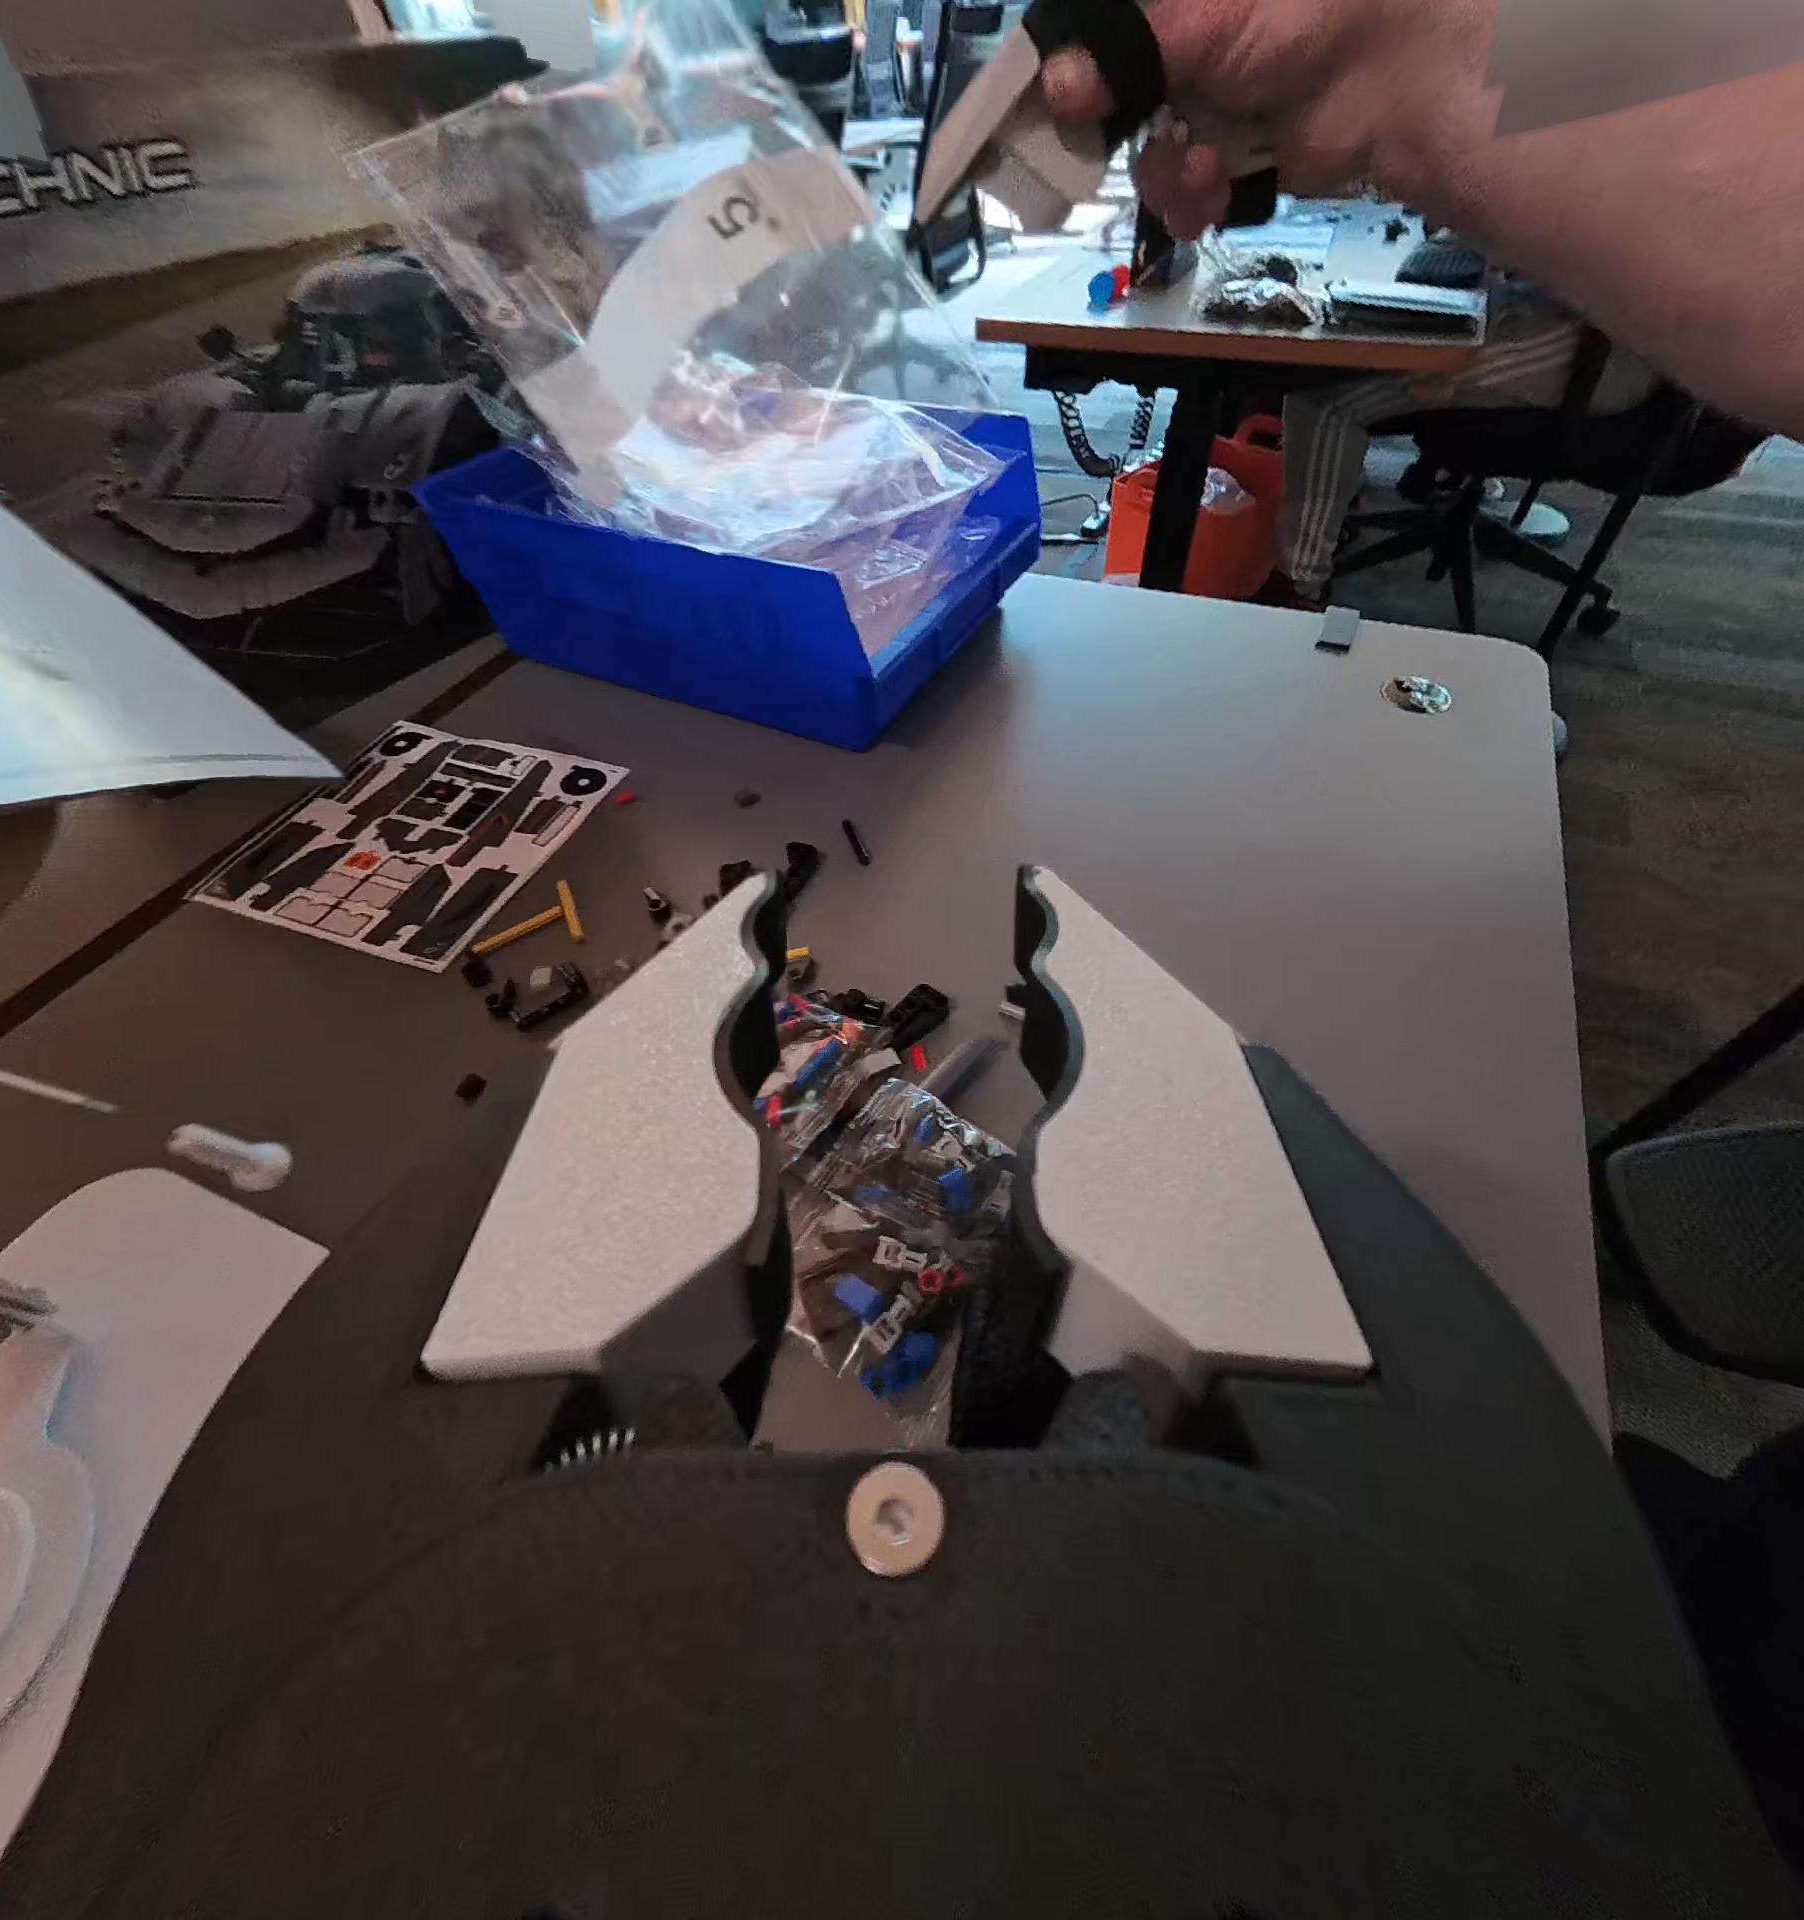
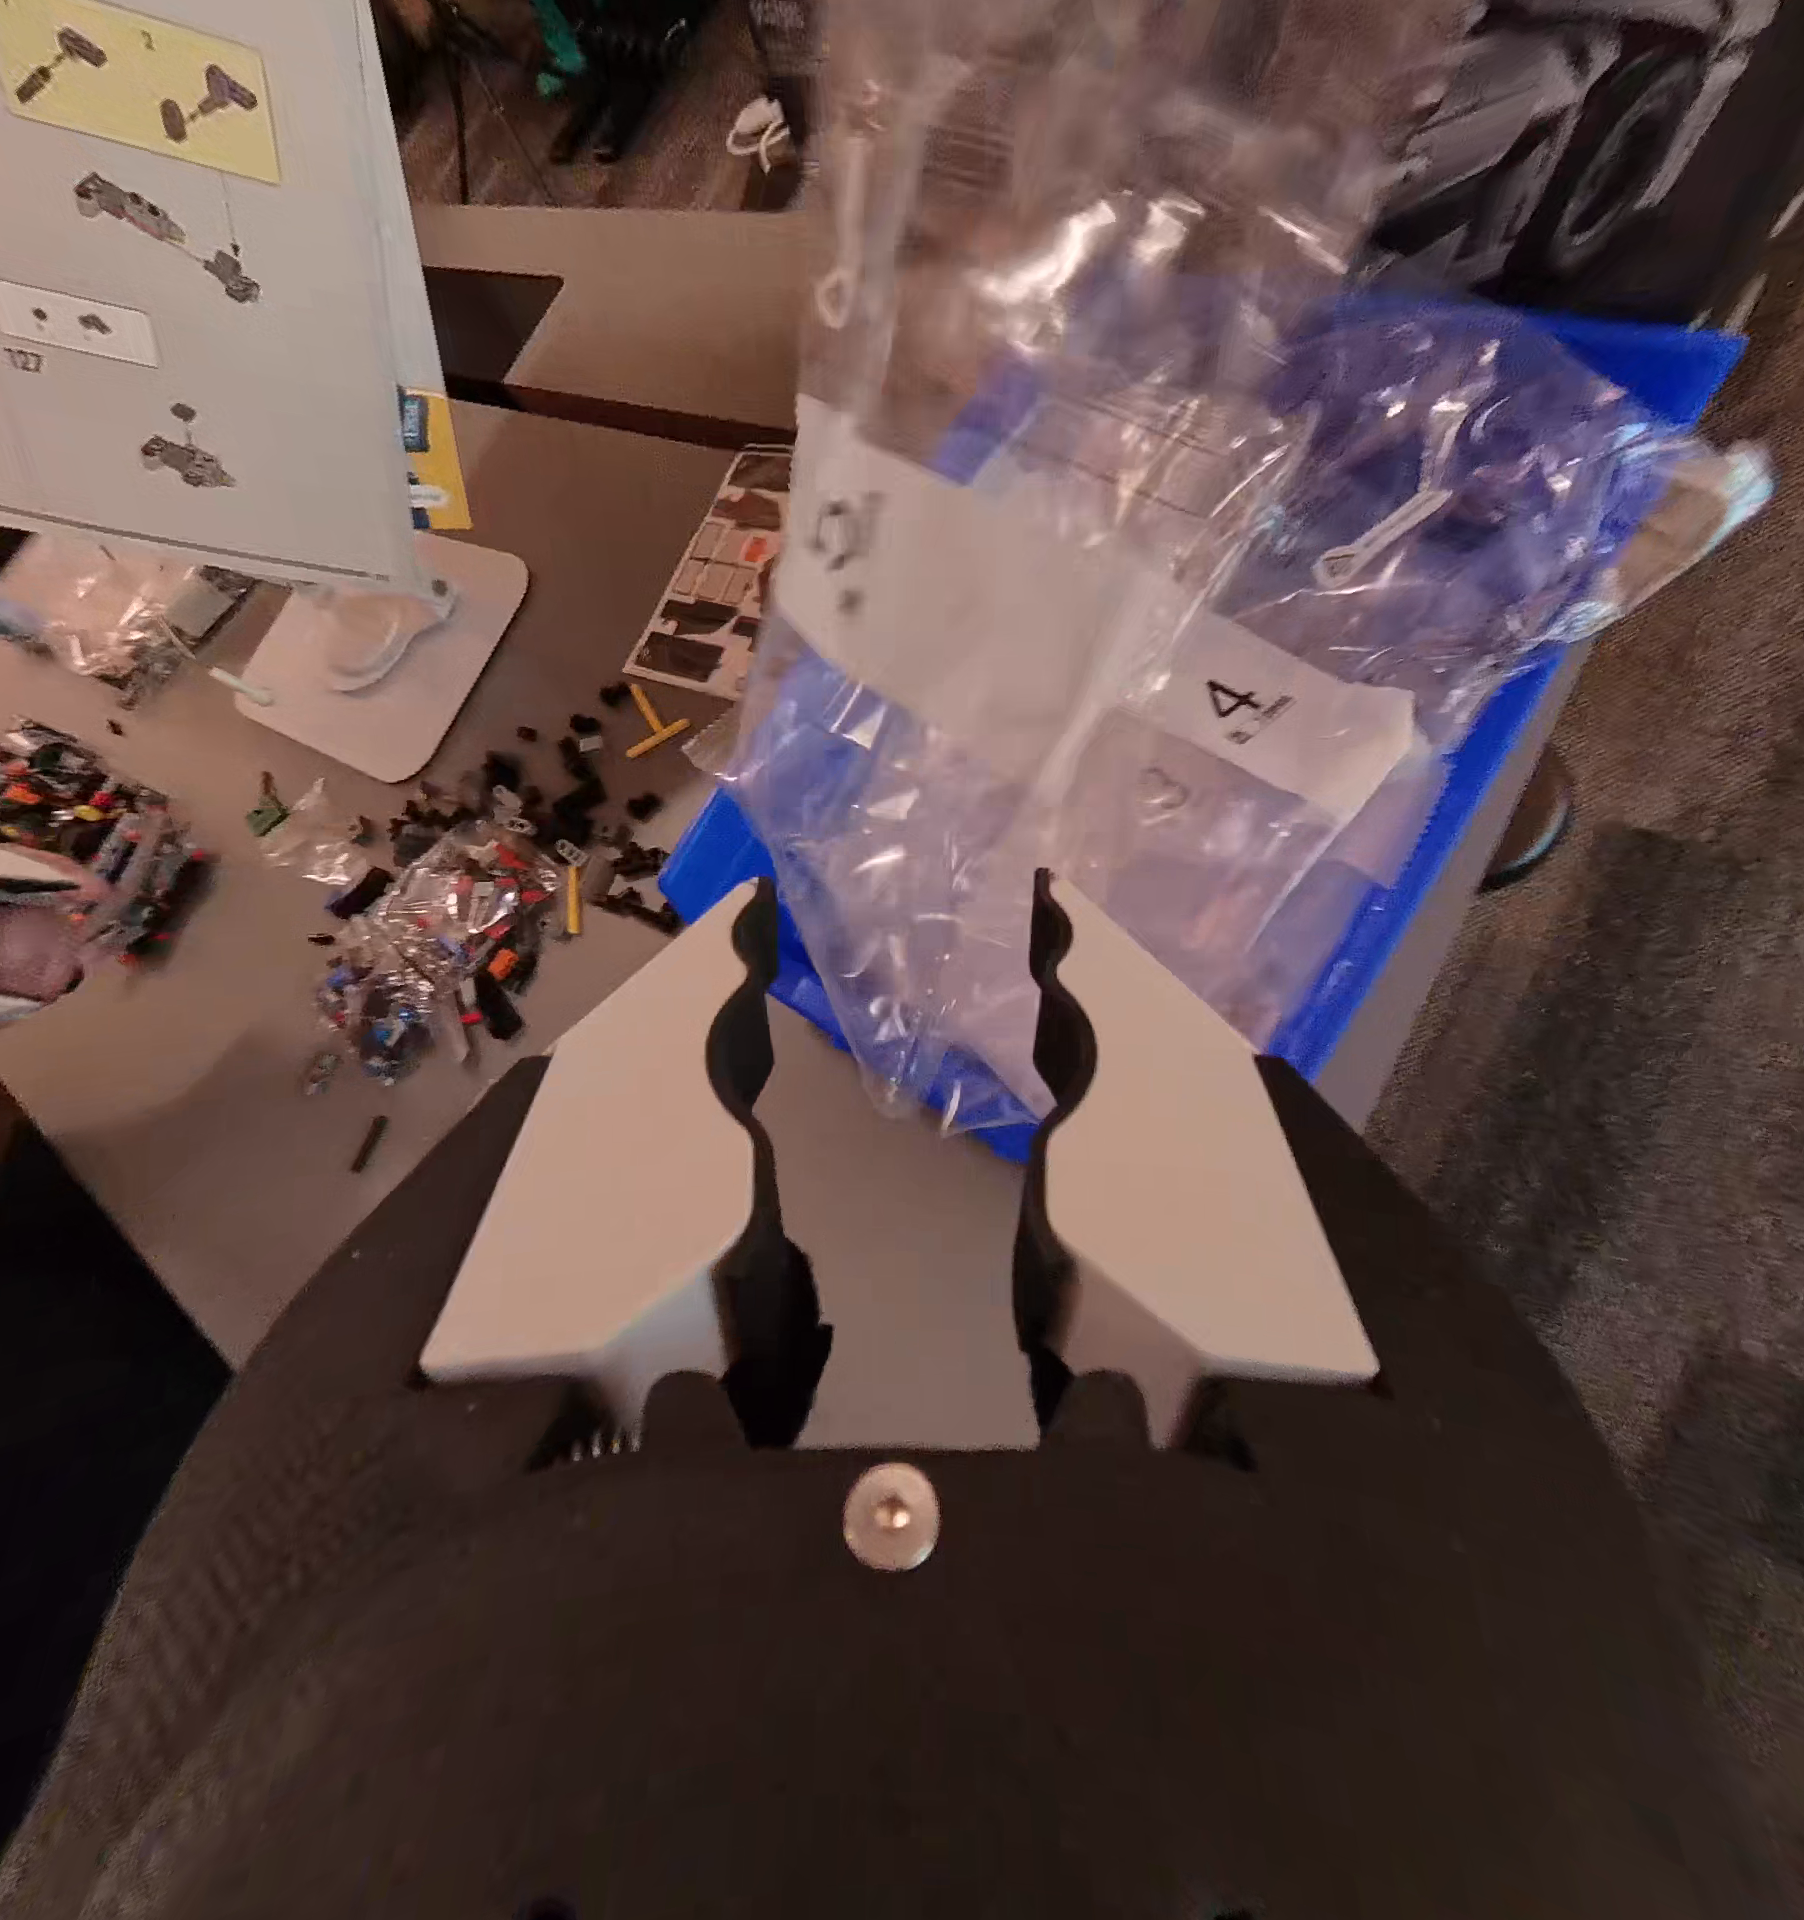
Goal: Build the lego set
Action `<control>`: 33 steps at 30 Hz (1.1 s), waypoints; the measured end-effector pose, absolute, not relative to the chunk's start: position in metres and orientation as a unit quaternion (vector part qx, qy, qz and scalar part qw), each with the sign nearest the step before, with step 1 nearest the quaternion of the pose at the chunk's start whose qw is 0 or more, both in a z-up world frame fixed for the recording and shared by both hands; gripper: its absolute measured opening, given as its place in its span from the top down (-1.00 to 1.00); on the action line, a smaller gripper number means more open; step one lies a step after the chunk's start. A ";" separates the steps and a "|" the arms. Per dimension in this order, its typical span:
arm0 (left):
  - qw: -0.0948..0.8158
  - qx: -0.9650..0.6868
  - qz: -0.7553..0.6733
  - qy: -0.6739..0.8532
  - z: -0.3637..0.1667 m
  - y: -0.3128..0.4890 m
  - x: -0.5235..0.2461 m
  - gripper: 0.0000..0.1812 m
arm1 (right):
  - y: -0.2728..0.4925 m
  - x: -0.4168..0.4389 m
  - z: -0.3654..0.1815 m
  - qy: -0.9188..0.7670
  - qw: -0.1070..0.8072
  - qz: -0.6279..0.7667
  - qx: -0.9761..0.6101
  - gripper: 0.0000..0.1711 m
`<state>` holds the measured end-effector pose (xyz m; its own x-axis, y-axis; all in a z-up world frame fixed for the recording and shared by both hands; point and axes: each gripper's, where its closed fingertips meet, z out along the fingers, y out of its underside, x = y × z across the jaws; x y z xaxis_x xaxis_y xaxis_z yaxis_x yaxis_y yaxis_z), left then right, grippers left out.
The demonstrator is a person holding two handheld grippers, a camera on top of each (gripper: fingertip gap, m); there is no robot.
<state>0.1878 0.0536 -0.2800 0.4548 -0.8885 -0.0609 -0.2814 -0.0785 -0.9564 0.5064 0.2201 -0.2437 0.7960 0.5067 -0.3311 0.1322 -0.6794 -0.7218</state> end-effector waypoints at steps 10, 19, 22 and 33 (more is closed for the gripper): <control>0.461 -0.665 -0.278 0.518 -0.313 0.017 0.262 0.46 | 0.143 0.575 -0.206 -0.189 0.469 0.116 -0.855 0.11; 0.389 -0.615 -0.264 0.633 -0.367 -0.055 0.362 0.45 | -0.038 0.677 -0.286 -0.067 0.482 0.049 -0.872 0.23; 0.369 -0.612 -0.246 0.655 -0.388 -0.070 0.392 0.45 | -0.090 0.716 -0.351 0.007 0.454 0.079 -0.888 0.33; 0.406 -0.640 -0.142 0.636 -0.425 -0.050 0.460 0.63 | -0.200 0.841 -0.606 0.196 0.278 0.098 -0.935 0.44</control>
<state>0.4604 -0.0495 -0.4254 0.1493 -0.9303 -0.3352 -0.6991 0.1404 -0.7011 0.8411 -0.1997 -0.6061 0.9042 -0.3121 -0.2916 -0.4207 -0.7690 -0.4813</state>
